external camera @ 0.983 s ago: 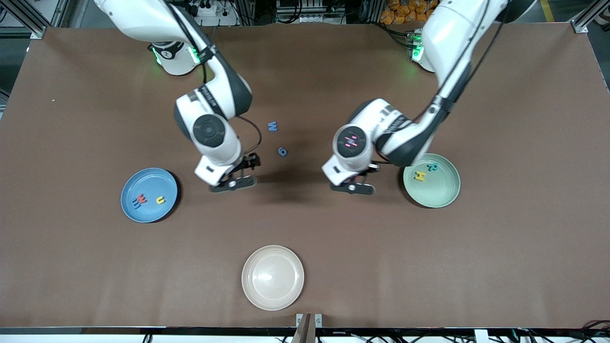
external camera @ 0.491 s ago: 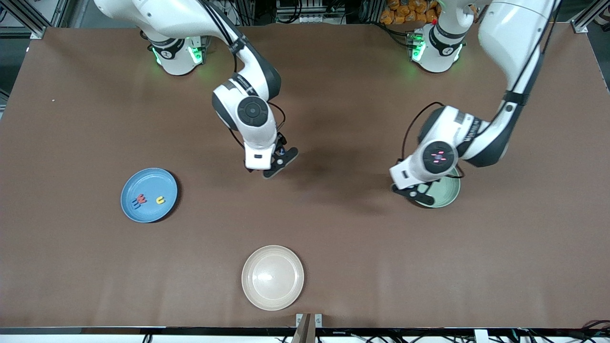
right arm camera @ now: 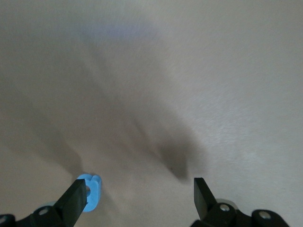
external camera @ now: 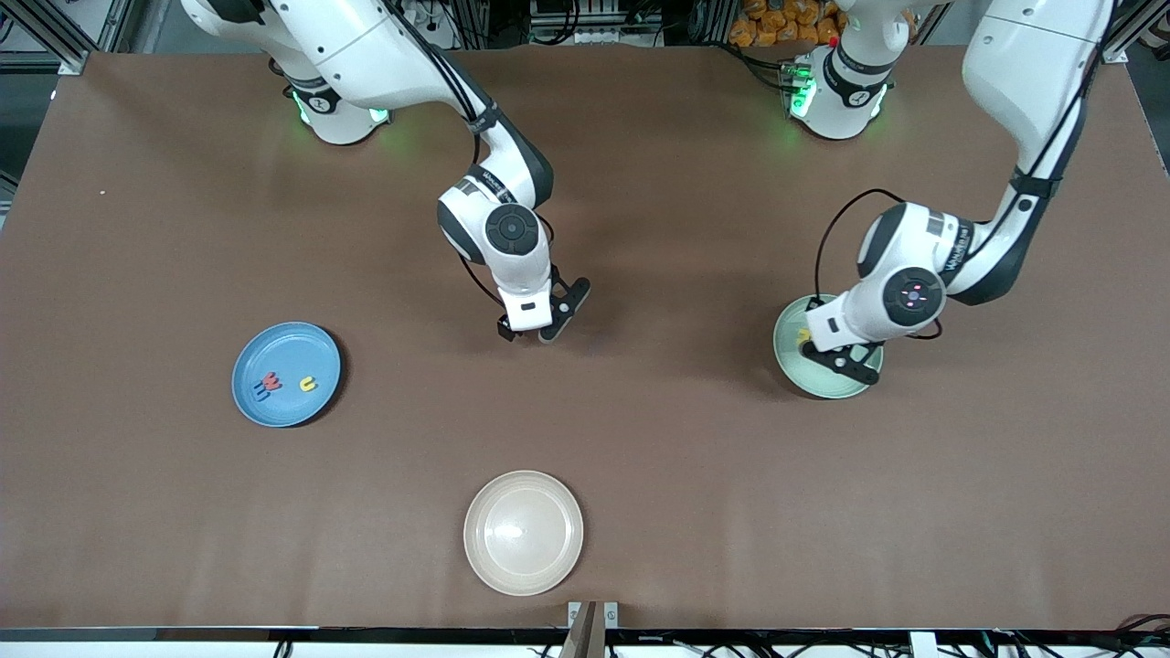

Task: Sort upper and lower case letters into plates
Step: 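Release the pink a into the green plate while the right gripper reaches g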

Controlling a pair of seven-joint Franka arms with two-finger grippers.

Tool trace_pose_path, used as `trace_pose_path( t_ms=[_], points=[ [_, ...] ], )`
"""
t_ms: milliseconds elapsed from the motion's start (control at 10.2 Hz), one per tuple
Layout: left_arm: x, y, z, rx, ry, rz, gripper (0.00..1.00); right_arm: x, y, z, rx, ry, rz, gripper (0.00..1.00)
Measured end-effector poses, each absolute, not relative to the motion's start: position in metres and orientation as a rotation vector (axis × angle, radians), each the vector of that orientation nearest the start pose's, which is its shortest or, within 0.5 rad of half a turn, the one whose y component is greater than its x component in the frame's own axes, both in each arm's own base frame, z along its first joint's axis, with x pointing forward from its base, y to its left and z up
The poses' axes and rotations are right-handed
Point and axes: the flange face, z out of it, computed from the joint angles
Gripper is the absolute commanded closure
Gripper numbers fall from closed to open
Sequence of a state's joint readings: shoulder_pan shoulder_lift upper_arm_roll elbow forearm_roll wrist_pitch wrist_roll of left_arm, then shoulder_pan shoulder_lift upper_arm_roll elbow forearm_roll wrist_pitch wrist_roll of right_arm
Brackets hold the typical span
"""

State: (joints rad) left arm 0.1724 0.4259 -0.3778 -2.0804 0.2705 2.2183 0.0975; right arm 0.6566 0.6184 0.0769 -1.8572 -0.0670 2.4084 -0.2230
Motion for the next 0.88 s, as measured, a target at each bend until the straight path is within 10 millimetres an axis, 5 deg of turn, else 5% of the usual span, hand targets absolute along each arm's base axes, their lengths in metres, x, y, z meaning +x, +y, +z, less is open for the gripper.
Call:
trace_pose_path(
  t_ms=[491,590,688,885],
  points=[
    [0.557,-0.088,0.213,-2.994,0.816,0.302,0.78,0.439,0.424,0.169,-2.733,-1.563,0.058,0.00],
    [0.559,-0.074,0.209,-3.001,0.831,0.307,0.20,0.436,0.423,0.173,-2.731,-1.568,0.056,0.00],
    [0.560,-0.064,0.204,-3.010,0.830,0.311,0.00,0.434,0.424,0.176,-2.728,-1.573,0.050,0.00],
    [0.559,-0.066,0.202,-3.012,0.835,0.311,0.00,0.433,0.424,0.180,-2.726,-1.575,0.040,0.00]
  ],
)
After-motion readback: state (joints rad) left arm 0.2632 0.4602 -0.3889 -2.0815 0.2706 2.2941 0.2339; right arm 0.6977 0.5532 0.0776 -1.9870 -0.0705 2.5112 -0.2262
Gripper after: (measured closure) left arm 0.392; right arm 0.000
